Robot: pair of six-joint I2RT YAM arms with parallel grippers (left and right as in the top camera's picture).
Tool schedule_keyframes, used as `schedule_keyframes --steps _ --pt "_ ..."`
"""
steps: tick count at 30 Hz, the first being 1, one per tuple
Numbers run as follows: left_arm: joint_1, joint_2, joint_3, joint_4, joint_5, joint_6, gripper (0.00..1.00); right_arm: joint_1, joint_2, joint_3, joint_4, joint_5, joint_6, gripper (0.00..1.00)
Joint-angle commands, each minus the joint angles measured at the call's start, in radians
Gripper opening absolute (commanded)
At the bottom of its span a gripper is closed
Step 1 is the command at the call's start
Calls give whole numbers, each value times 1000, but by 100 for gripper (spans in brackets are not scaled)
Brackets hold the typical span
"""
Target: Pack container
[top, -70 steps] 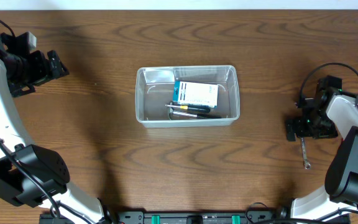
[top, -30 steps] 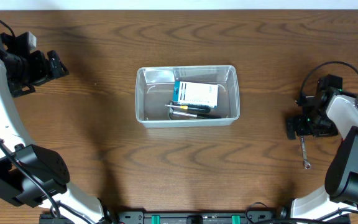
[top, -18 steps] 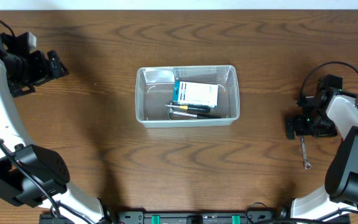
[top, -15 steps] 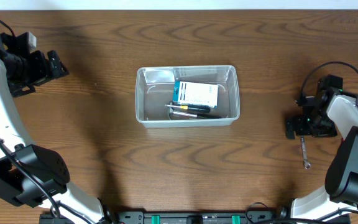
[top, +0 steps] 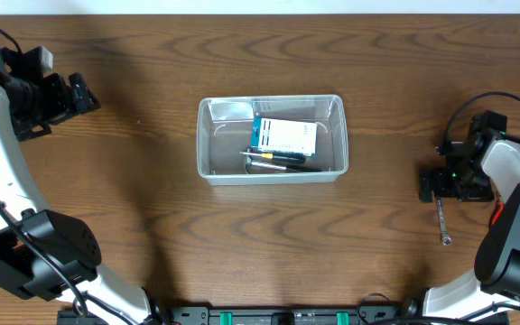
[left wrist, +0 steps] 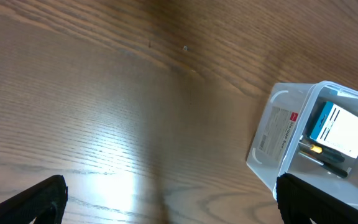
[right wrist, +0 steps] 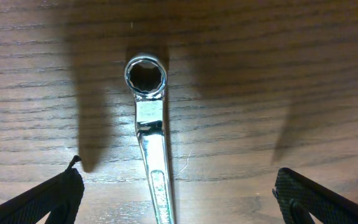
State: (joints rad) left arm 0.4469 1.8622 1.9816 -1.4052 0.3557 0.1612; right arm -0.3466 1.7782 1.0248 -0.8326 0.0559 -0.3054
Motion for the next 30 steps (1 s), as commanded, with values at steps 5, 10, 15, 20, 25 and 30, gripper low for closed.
schedule_keyframes --steps 5,10,15,20,25,30 --pt "0 10 -1 0 -8 6 98 -6 8 -8 -7 -15 13 99" --pt "0 10 -1 0 -8 6 98 -6 8 -8 1 -8 13 99" --pt "0 10 -1 0 -8 6 98 -6 8 -9 6 -6 12 99" --pt "0 10 -1 0 -8 6 98 -6 8 -32 35 -7 10 99" --pt "0 10 -1 0 -8 6 98 -6 8 -39 40 -7 10 99" --pt "0 10 -1 0 -8 6 98 -6 8 -39 44 -7 10 99"
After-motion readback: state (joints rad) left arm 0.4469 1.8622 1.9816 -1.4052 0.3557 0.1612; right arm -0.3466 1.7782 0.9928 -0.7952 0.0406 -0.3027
